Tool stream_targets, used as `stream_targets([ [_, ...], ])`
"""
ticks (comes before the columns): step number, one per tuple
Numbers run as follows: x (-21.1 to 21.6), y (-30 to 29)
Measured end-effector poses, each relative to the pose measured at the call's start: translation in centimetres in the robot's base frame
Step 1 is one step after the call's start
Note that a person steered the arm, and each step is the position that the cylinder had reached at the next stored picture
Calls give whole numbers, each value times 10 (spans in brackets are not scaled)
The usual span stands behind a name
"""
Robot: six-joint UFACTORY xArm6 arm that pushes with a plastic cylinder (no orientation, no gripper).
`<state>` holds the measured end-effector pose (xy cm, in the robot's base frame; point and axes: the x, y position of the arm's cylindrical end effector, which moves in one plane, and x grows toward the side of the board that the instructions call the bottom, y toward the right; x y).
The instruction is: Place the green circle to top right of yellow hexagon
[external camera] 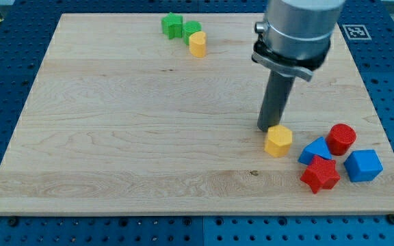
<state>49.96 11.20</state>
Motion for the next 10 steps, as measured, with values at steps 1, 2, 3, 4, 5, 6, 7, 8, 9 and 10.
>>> stream_targets([
  [1, -6, -29],
  [2, -50, -90],
  [3, -126, -141],
  [4, -209, -188],
  [5, -246, -211],
  [6, -256, -198],
  [7, -265, -130],
  [8, -265, -93],
  [9, -262, -90],
  [10, -255, -91],
])
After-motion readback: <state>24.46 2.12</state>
